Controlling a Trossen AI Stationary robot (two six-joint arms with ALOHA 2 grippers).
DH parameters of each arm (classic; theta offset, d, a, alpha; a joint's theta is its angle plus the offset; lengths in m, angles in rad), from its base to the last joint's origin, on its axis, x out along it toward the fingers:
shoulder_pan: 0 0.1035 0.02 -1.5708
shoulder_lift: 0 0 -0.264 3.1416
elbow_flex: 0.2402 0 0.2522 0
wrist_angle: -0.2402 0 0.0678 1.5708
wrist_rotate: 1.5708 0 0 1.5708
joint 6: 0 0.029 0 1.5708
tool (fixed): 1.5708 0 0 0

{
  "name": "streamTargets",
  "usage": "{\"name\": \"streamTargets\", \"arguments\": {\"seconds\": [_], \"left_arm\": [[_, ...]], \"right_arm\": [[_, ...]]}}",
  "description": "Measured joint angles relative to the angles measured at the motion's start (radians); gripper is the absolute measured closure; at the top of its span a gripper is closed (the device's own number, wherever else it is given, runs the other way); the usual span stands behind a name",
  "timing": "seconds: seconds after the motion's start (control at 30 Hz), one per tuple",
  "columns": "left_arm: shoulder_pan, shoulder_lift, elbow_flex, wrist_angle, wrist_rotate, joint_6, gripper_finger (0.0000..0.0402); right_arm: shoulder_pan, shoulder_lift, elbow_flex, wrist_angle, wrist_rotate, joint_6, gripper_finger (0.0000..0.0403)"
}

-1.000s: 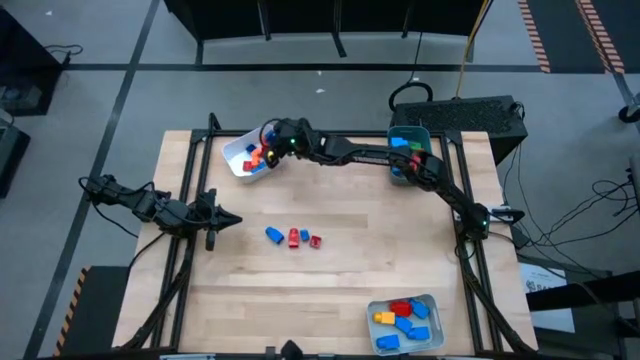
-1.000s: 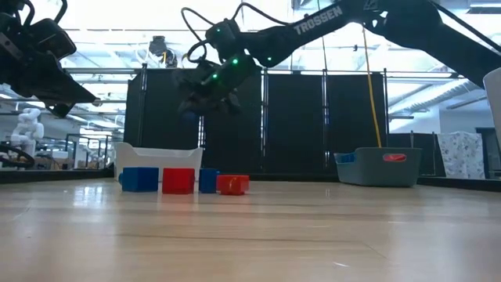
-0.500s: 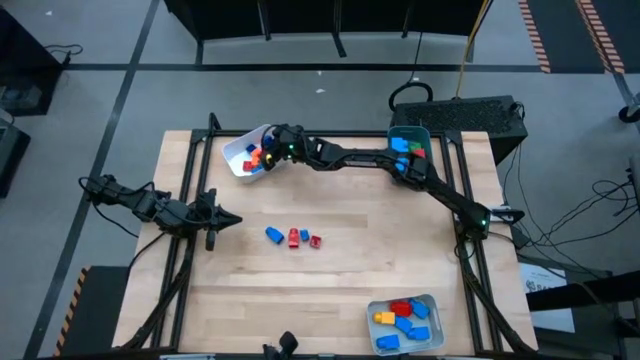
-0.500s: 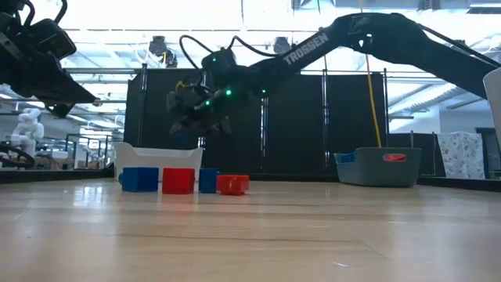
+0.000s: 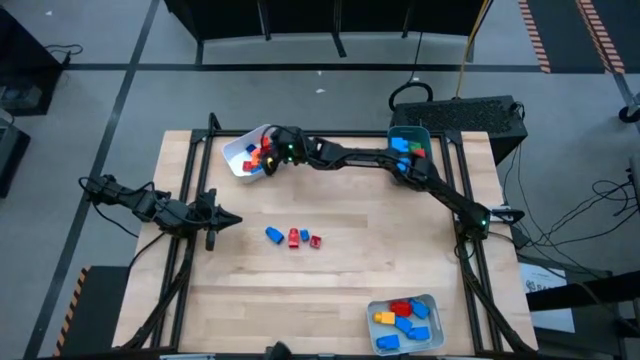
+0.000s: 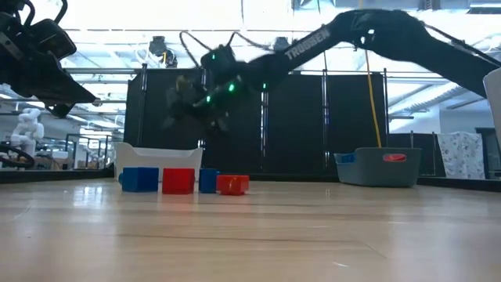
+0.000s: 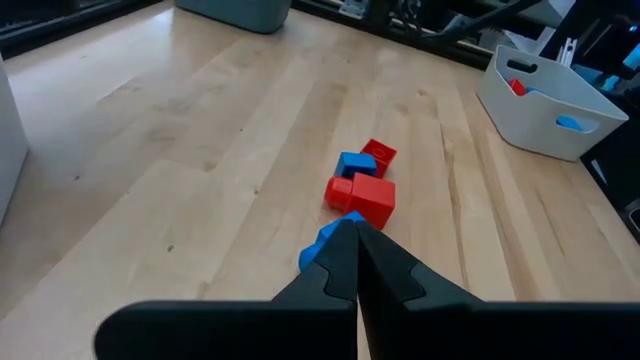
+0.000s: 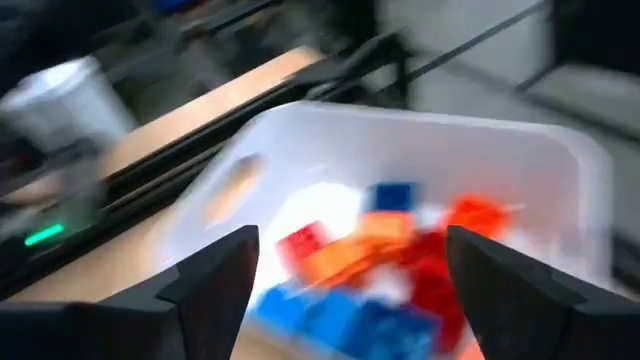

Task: Sort blocks by size
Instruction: Put the 1 stud blue game piece into the gray bin

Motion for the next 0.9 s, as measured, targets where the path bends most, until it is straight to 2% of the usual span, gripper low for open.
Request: {"name": "streamTargets", "arguments": {"seconds": [0.07, 0.13, 0.3, 0.47, 0.7, 0.9], "left_arm": [[0.000, 0.000, 0.000, 0.000, 0.000, 0.000, 0.0400], [0.000, 0.000, 0.000, 0.000, 0.000, 0.000, 0.0400], [0.000, 0.000, 0.000, 0.004, 0.000, 0.001, 0.0400], [0.000, 0.000, 0.000, 0.004, 0.000, 0.000, 0.0400], [0.000, 0.000, 0.000, 0.012, 0.000, -0.008, 0.0400], [0.000, 0.000, 0.000, 0.009, 0.000, -0.027, 0.0400]], "right_arm": [[0.016, -0.040, 0.000, -0.080, -0.091, 0.000, 0.0110], [0.043, -0.078, 0.002, -0.181, -0.138, 0.005, 0.0117], [0.150, -0.102, 0.001, -0.395, -0.131, -0.019, 0.0126], [0.282, -0.056, 0.001, -0.429, -0.027, -0.051, 0.0126], [0.383, -0.044, 0.001, -0.469, 0.280, -0.085, 0.0126], [0.414, -0.031, 0.000, -0.476, 0.299, -0.072, 0.0126]]}}
